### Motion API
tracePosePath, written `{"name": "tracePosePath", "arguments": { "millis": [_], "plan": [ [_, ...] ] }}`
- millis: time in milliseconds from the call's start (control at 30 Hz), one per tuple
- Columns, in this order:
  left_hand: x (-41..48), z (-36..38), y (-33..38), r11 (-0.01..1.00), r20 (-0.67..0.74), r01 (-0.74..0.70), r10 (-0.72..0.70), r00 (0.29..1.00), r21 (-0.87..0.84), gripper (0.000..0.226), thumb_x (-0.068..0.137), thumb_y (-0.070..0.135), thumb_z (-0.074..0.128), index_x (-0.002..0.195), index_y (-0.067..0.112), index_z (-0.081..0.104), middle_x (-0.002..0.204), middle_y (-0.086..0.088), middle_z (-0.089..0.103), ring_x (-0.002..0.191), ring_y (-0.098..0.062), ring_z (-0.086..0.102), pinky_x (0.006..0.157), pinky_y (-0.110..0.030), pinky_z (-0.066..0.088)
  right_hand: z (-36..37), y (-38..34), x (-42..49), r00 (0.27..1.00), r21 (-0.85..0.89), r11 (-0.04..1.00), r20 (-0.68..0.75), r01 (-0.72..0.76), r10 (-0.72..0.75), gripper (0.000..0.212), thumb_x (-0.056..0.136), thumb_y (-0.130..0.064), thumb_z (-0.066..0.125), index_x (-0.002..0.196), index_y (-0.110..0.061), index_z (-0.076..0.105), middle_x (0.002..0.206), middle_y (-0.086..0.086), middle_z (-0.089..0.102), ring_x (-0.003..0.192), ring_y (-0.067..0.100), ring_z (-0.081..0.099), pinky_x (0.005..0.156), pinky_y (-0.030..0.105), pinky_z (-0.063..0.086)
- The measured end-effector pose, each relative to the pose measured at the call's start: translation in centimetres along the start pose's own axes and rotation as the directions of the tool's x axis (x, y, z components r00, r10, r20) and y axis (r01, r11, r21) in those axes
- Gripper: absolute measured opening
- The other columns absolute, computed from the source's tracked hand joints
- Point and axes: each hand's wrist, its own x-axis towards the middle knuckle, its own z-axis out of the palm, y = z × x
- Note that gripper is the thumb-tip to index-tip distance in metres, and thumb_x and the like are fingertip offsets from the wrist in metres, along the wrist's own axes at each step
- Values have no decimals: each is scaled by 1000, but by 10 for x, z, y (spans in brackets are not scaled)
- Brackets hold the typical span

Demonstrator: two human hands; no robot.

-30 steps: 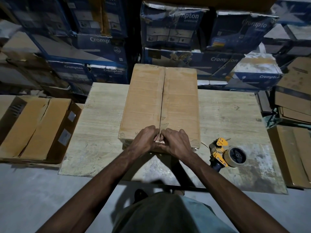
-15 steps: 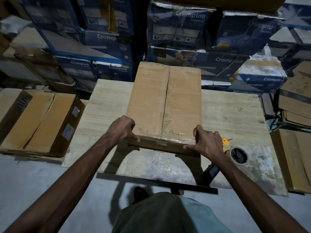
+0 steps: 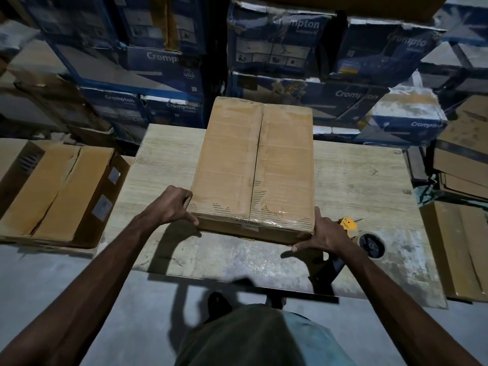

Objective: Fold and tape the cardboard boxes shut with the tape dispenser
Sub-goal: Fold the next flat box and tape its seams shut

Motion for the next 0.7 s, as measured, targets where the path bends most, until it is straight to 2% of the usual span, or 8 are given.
{"name": "tracePosePath", "arguments": {
  "millis": [100, 167, 200, 300, 367, 433, 567, 700],
  "plan": [
    [-5, 2, -12, 978, 42, 73, -66, 997, -196, 62, 43, 40, 104, 62, 17, 50, 62, -4, 61, 63, -23, 56, 56, -30, 37, -9, 13, -12, 989, 275, 961, 133, 31, -70, 138, 43, -80, 88, 151, -22, 23, 131, -2, 60, 114, 22, 63, 92, 39, 53],
    [-9, 2, -16, 930, 60, 110, -95, 994, -351, 60, 46, 54, 101, 64, 20, 55, 77, -8, 70, 77, -29, 66, 65, -36, 48, -9, 20, -22, 992, 459, 888, 90, 33, -83, 141, 44, -84, 85, 156, -29, 21, 141, -9, 50, 120, 19, 60, 97, 36, 51],
    [-10, 3, -15, 891, 19, 111, -115, 993, -441, 59, 49, 62, 96, 68, 20, 58, 86, -8, 73, 88, -28, 70, 73, -39, 53, -8, 20, -25, 996, 542, 840, 52, 31, -71, 139, 46, -87, 82, 158, -32, 20, 145, -12, 45, 124, 18, 57, 100, 36, 49],
    [1, 9, -3, 739, -113, 108, -243, 963, -665, 70, 63, 82, 78, 98, 22, 65, 110, 3, 70, 110, -19, 66, 94, -43, 53, -3, 0, -23, 999, 733, 681, -35, 1, 36, 119, 64, -90, 70, 160, -41, 20, 155, -12, 41, 132, 19, 52, 104, 42, 45],
    [16, 15, 12, 709, -81, 155, -287, 955, -688, 79, 72, 85, 69, 124, 27, 58, 126, 6, 64, 119, -17, 61, 103, -45, 50, -4, -23, -15, 987, 785, 617, -51, -53, 150, 97, 83, -79, 62, 161, -40, 21, 154, -5, 46, 124, 18, 52, 92, 35, 48],
    [30, 24, 26, 711, -66, 186, -311, 948, -678, 87, 76, 82, 68, 142, 28, 49, 132, 5, 63, 119, -19, 62, 106, -45, 49, -3, -45, -7, 965, 772, 628, -83, -94, 247, 83, 94, -68, 57, 161, -36, 20, 148, 1, 52, 114, 22, 55, 82, 32, 51],
    [41, 39, 35, 687, -157, 152, -365, 918, -710, 73, 82, 75, 68, 139, 30, 60, 126, 4, 70, 116, -22, 65, 104, -42, 50, 5, -55, -1, 943, 744, 659, -132, -110, 307, 83, 96, -66, 56, 161, -37, 13, 147, 6, 54, 122, 34, 58, 101, 52, 52],
    [38, 43, 32, 652, -149, 132, -357, 922, -747, 77, 78, 77, 60, 139, 31, 60, 130, 3, 69, 119, -23, 64, 109, -48, 48, 2, -52, -1, 950, 750, 656, -132, -89, 281, 81, 97, -63, 57, 161, -39, 13, 145, 5, 55, 121, 33, 60, 101, 50, 52]
  ]
}}
